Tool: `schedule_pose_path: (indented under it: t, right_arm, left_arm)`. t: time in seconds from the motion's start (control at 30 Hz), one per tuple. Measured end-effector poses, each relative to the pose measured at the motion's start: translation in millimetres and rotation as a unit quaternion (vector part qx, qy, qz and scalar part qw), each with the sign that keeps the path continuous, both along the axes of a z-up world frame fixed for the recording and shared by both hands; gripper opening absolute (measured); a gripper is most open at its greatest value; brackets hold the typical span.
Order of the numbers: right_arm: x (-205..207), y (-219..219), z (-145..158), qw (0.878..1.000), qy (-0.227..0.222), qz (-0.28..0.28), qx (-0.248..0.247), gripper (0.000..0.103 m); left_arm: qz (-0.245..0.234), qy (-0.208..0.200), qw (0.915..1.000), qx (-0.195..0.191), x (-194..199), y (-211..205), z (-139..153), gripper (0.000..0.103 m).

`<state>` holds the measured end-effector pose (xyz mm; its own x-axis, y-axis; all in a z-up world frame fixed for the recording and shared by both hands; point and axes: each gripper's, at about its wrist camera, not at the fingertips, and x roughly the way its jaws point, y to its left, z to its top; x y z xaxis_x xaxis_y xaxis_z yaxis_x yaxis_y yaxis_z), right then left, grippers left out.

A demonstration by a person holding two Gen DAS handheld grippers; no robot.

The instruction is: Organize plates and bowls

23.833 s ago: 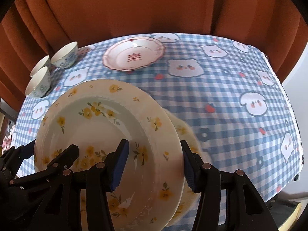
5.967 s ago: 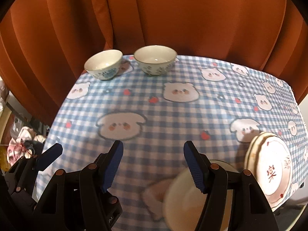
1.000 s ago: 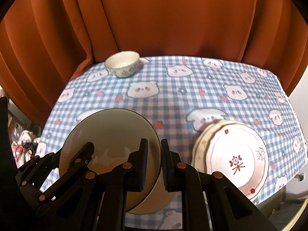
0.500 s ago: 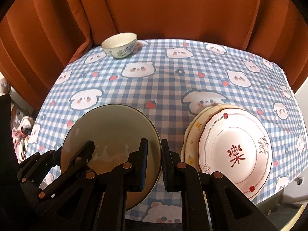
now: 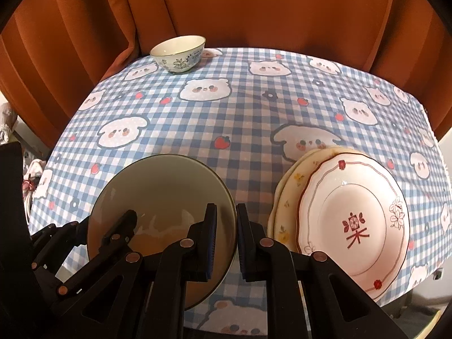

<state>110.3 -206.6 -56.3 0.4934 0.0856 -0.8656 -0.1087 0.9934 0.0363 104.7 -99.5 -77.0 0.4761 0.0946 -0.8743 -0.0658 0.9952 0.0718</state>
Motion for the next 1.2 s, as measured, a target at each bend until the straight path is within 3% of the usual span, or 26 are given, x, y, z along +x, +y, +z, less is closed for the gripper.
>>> schedule_pose_path:
  t: [0.17, 0.3, 0.4, 0.47, 0.53, 0.63, 0.83, 1.2]
  right_arm:
    - [0, 1, -1, 1.0, -0.007, -0.006, -0.007, 0.017]
    - [1, 2, -5, 1.0, -0.007, -0.018, -0.014, 0.019]
    - [2, 5, -13, 1.0, 0.019, -0.021, -0.003, 0.033]
    - [1, 6, -13, 0.999, 0.024, -0.028, -0.001, 0.04]
    - [0, 9, -9, 0.999, 0.022, -0.034, -0.007, 0.056]
    - [-4, 12, -2, 0.999, 0.011, -0.05, -0.01, 0.064]
    - [-11, 22, 18, 0.997, -0.012, -0.079, -0.023, 0.065]
    - [2, 67, 51, 0.995, -0.06, -0.084, -0.009, 0.065]
  left_arm:
    - [-0.012, 0.002, 0.9999, -0.006, 1, 1, -1, 0.024]
    - [-0.031, 0.013, 0.9989, -0.032, 1, 4, -6, 0.032]
    - [-0.044, 0.016, 0.998, -0.042, 1, 6, -5, 0.039]
    - [-0.052, 0.015, 0.9973, -0.051, 0, 8, -3, 0.057]
    - [-0.061, 0.008, 0.9967, -0.051, -1, 10, 1, 0.064]
    - [-0.073, 0.002, 0.9955, -0.06, -3, 17, 8, 0.073]
    - [-0.096, -0.013, 0.9921, -0.08, -2, 32, 26, 0.074]
    - [-0.082, -0.056, 0.9928, -0.067, 21, 80, 54, 0.074]
